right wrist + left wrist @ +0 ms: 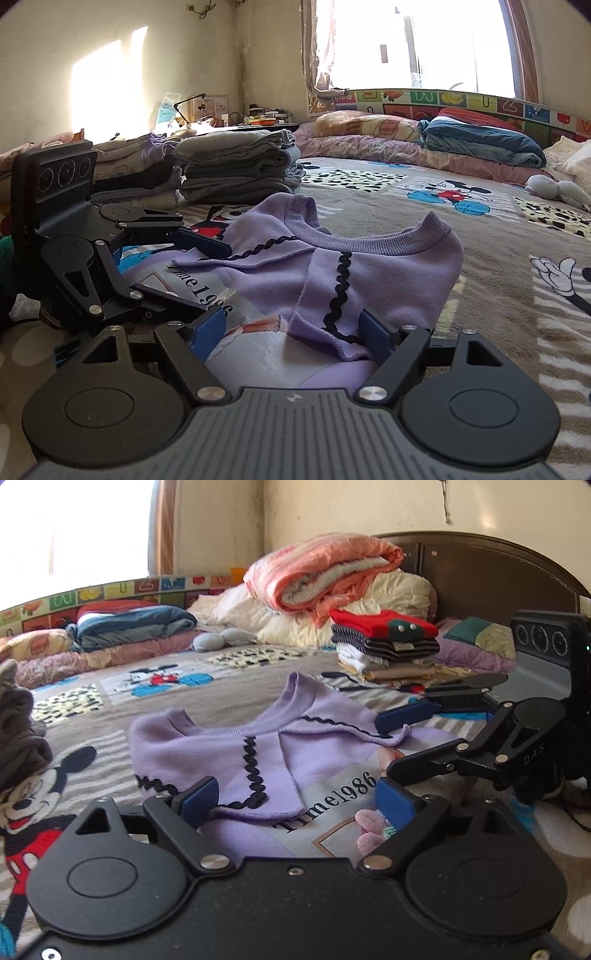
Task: Fold clothes
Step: 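Grasp the folded sweatshirt with both grippers and lift it off the bed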
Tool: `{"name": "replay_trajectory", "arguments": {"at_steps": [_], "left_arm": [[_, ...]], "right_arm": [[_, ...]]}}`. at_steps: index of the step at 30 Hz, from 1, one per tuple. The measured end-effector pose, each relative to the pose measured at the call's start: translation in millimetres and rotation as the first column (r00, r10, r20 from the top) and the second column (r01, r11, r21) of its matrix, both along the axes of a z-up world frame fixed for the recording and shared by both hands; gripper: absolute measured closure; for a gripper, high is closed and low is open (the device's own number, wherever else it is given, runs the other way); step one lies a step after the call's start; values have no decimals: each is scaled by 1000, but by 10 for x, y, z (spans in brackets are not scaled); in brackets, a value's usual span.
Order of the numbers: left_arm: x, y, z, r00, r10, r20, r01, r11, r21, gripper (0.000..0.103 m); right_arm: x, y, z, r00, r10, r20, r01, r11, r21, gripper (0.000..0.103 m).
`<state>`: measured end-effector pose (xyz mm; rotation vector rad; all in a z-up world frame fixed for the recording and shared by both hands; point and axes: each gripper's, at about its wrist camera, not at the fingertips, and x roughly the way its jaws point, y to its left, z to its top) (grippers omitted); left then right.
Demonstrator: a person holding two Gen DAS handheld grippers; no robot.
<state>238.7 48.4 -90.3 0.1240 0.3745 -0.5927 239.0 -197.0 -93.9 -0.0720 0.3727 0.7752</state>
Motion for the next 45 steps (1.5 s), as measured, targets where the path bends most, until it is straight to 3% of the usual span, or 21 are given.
{"name": "replay_trajectory", "arguments": {"at_steps": [2,6,11,15,17,22,24,26,27,28,30,33,37,39,41,42,45], "left_arm": [[-80,81,86,998,60,-6,-60,997,-40,10],[-154,248,140,981,156,-119,-175,969,-174,10],[-97,416,-4,908,201,-367,-334,877,-346,9],[27,445,-109,859,190,-476,-406,820,-404,9],[109,424,-169,834,185,-519,-432,804,-408,9],[301,375,-198,813,181,-554,-461,780,-422,10],[366,358,-197,807,186,-560,-470,776,-420,16],[385,329,-190,802,201,-562,-481,775,-409,23],[381,331,-196,798,200,-568,-489,766,-418,33],[377,334,-202,794,198,-574,-496,757,-426,36],[365,357,-222,785,186,-591,-513,731,-450,49],[331,416,-217,773,162,-614,-531,696,-484,58],[146,533,-94,742,97,-663,-569,613,-547,59],[105,569,-146,727,108,-678,-577,630,-520,46],[64,607,-215,718,123,-685,-581,648,-492,38],[34,625,-221,729,122,-674,-568,656,-496,36],[-43,603,-100,759,158,-632,-534,707,-464,20]], "right_arm": [[-59,-53,37,999,-30,11,30,999,21,25],[-24,-362,100,974,-179,-141,202,964,174,25],[171,-599,-109,884,-177,-432,339,880,334,20],[304,-620,-317,814,-138,-565,407,829,383,18],[372,-580,-388,786,-139,-602,427,826,367,17],[511,-362,-406,797,-145,-587,397,858,326,8],[576,-299,-407,801,-143,-581,388,863,322,8],[637,-255,-402,803,-138,-580,378,870,317,11],[647,-237,-398,805,-134,-578,373,871,318,20],[648,-225,-397,808,-120,-576,363,872,328,30],[634,-228,-397,810,-104,-578,356,870,342,34],[617,-259,-403,805,-94,-586,366,856,366,42],[550,-384,-331,798,-34,-602,383,800,462,53],[480,-417,-241,796,-13,-605,383,785,488,53],[435,-431,-271,787,-45,-615,395,803,446,42],[423,-420,-302,783,-82,-617,402,824,401,31],[381,-442,-343,780,-109,-616,414,828,378,28]]}}
